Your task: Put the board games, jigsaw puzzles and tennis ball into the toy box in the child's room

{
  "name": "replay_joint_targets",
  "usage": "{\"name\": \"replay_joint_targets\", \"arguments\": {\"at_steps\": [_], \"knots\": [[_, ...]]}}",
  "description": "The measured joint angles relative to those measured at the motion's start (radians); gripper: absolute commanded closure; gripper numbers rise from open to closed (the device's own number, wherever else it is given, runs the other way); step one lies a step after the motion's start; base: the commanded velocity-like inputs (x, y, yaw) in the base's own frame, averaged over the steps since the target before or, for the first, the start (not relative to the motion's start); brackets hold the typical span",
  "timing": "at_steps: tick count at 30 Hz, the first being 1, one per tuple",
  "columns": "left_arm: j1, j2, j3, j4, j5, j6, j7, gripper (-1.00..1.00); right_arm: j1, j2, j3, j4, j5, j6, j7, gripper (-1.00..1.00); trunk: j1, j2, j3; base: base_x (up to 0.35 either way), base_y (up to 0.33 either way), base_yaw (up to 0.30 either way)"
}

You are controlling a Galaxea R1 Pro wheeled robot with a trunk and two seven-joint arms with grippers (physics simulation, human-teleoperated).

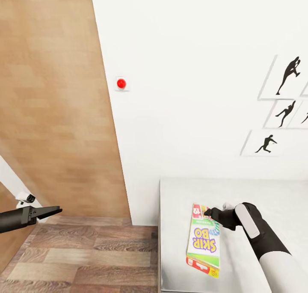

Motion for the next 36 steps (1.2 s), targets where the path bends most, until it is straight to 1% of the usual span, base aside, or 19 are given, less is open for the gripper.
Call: {"name": "replay_joint_targets", "arguments": {"at_steps": [8, 36], "knots": [[0.0, -0.003, 0.0, 0.0, -0.001, 0.0, 0.0, -1.0, 0.0, 0.001, 0.002, 0.001, -0.002, 0.0, 0.001, -1.0, 0.0, 0.0, -0.008, 0.0, 0.0, 0.0], [-0.001, -0.004, 0.0, 0.0, -0.002, 0.0, 0.0, -1.0, 0.0, 0.001, 0.006, 0.002, -0.004, 0.0, 0.001, -1.0, 0.0, 0.0, -0.049, 0.0, 0.0, 0.0]]}}
